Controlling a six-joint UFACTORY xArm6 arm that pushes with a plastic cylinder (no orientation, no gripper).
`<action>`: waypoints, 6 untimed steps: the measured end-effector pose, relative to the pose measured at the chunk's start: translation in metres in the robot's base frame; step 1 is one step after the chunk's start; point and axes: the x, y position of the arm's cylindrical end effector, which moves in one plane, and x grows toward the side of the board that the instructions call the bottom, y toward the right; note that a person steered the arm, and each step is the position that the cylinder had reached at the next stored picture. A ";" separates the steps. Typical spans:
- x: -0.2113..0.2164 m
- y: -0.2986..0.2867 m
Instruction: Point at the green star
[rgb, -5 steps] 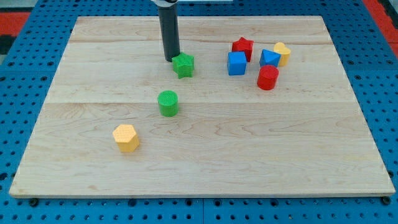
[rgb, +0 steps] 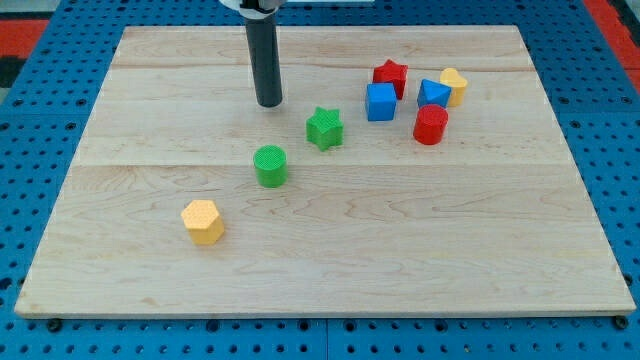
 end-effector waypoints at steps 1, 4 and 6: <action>-0.008 -0.009; -0.050 -0.010; -0.008 0.049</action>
